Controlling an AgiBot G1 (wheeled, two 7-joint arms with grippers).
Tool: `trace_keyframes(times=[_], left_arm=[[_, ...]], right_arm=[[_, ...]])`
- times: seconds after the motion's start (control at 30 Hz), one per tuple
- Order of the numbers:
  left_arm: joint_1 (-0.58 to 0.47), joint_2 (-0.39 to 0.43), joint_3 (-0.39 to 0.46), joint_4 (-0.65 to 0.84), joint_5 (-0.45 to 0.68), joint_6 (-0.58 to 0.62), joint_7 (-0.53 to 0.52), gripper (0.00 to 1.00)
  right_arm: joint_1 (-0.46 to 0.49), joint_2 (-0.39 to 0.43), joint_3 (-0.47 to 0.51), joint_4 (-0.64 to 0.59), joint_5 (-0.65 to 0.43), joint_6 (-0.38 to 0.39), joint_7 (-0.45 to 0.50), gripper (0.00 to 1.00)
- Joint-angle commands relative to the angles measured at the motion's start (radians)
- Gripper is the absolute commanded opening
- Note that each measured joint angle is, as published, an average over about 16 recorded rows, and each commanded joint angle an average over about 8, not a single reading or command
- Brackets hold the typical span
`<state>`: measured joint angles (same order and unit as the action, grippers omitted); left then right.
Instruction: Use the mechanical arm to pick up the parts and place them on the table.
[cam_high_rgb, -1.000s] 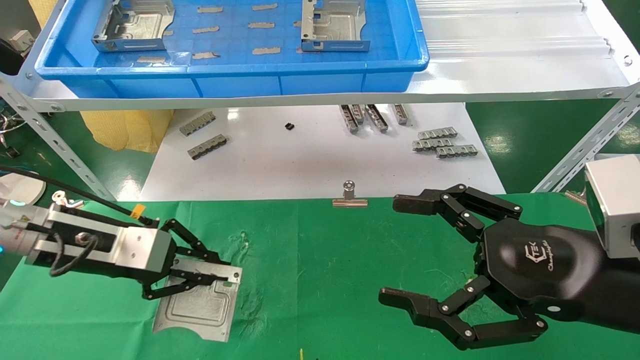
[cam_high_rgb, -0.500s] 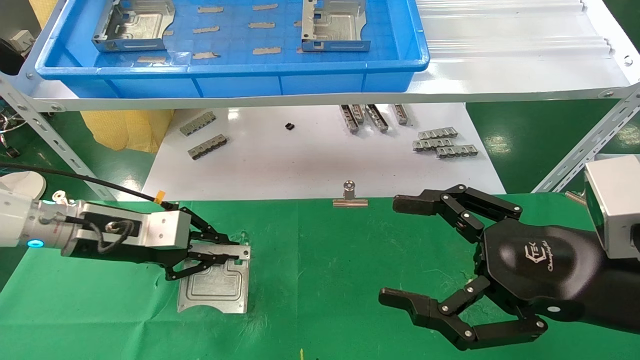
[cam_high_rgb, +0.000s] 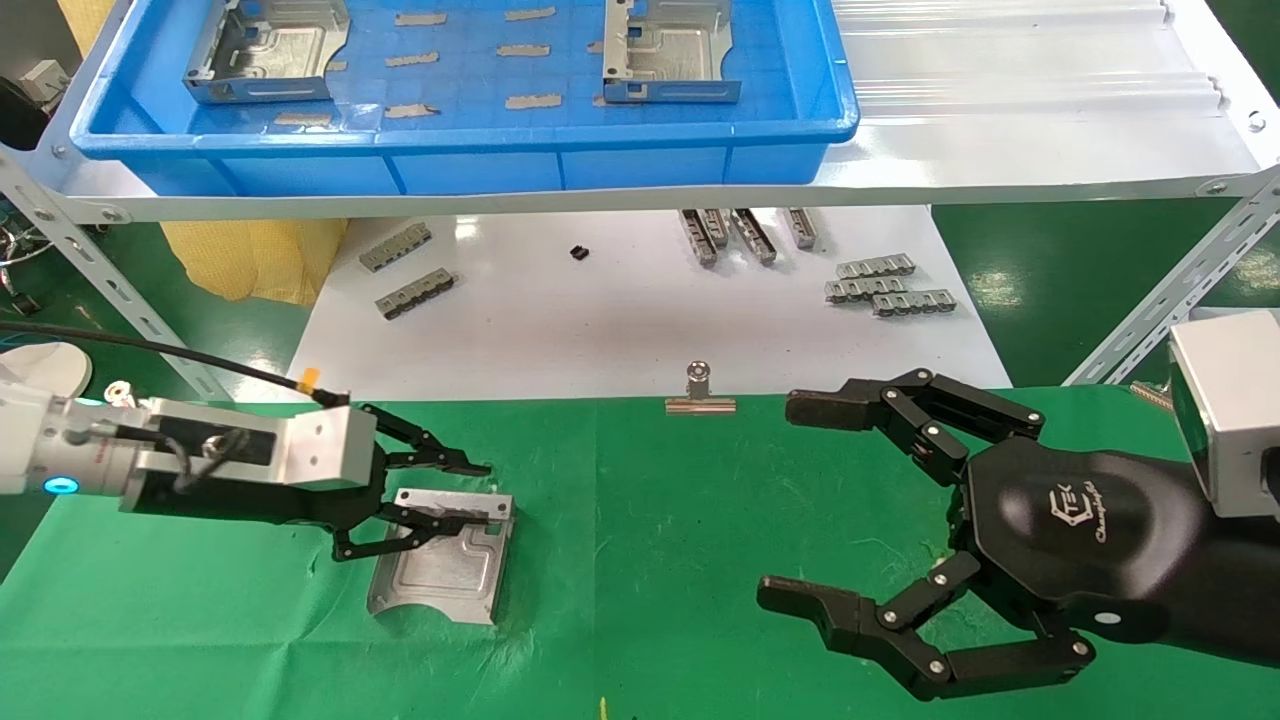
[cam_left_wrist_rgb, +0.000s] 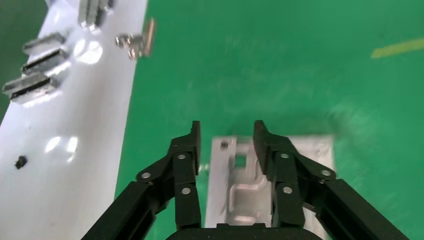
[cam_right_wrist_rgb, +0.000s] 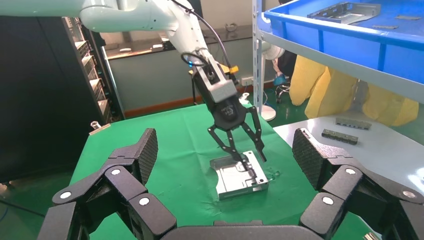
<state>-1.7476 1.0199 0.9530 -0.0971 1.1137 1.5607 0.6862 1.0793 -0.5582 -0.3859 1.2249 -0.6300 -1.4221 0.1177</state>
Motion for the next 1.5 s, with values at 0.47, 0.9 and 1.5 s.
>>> trace_keyframes(times=[0.47, 0.9, 1.5], left_arm=[[0.067, -0.061, -0.072, -0.001, -0.145, 0.043, -0.147, 1.00], [0.108, -0.085, -0.115, -0.101, -0.150, 0.033, -0.197, 1.00], [0.293, -0.191, -0.298, -0.457, -0.227, 0.001, -0.419, 1.00]], right_arm=[[0.000, 0.000, 0.000, 0.000, 0.000, 0.000, 0.000, 1.00], [0.000, 0.000, 0.000, 0.000, 0.000, 0.000, 0.000, 1.00], [0.000, 0.000, 0.000, 0.000, 0.000, 0.000, 0.000, 1.00]])
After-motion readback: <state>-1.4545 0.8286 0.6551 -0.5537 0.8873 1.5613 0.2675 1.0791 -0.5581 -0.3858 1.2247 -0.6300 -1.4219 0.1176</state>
